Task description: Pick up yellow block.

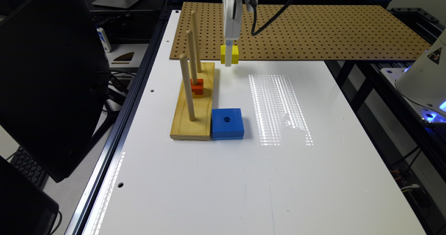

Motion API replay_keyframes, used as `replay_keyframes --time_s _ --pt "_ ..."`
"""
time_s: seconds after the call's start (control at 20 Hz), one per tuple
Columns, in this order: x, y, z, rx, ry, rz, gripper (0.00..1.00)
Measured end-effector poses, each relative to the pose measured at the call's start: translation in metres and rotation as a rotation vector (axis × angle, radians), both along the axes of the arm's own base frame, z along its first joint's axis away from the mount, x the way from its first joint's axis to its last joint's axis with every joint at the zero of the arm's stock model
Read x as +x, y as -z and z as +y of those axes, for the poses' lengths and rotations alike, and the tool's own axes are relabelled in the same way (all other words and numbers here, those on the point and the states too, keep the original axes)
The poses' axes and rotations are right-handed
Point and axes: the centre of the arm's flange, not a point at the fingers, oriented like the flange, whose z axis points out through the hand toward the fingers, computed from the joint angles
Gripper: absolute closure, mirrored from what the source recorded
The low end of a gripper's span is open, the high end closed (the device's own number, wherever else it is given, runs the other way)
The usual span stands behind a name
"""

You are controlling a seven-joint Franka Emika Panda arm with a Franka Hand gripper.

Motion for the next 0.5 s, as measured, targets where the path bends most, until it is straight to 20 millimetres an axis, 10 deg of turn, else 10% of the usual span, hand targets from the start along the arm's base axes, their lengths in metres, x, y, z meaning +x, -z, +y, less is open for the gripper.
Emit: replay_keyframes --time_s 0.5 --pt "-0.004 -0.036 0.0 -0.002 -0.001 0.01 1.0"
